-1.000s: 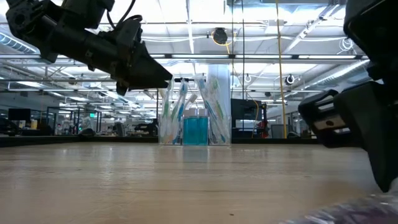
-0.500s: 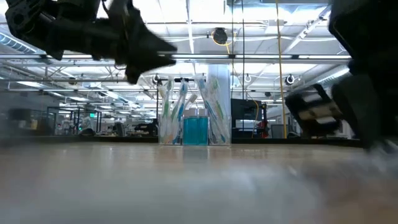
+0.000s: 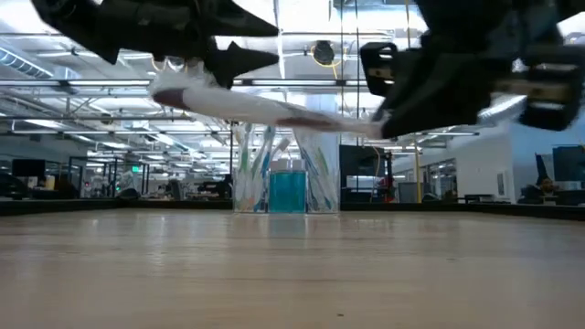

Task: Pick & Place toothbrushing station
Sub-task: Put the violet toothbrush into the transparent organizer

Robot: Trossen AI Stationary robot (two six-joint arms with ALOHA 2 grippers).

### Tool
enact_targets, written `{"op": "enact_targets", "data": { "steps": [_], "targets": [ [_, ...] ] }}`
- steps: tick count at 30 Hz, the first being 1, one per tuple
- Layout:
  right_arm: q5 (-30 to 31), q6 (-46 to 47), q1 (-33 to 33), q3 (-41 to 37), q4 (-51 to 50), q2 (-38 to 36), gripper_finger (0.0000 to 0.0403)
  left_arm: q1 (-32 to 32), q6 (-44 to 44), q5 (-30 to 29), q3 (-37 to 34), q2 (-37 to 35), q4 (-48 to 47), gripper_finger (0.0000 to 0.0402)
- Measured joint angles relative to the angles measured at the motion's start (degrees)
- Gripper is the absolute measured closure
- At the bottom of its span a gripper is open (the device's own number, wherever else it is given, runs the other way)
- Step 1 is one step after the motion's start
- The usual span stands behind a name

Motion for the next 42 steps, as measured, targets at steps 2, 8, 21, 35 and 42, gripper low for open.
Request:
{"op": "enact_targets", "data": {
  "steps": [2,8,21,35,42],
  "targets": [
    [0.1,-4.0,-2.2,0.0,-1.0,-0.9,0.0377,0.0,0.0,-0.3,2.9,0.9,-6.3,0.0241],
    [0.0,-19.7,-6.9,0.0,-1.9,-1.4,0.0381,0.4,-4.6,-0.4,9.4,6.5,-14.6,0.0241],
    [10.3,-39.4,-10.3,0.0,-1.8,-1.1,0.0381,2.9,-9.5,0.3,12.3,21.6,-12.4,0.0241],
    [9.9,-47.0,-13.9,0.0,-0.8,-1.2,0.0379,4.0,-6.0,-2.0,12.3,23.8,-7.4,0.0241],
    [9.9,-47.7,-14.8,0.0,-0.3,-1.2,0.0378,5.5,-5.8,-1.0,12.3,23.8,-7.7,0.0241]
  ]
}}
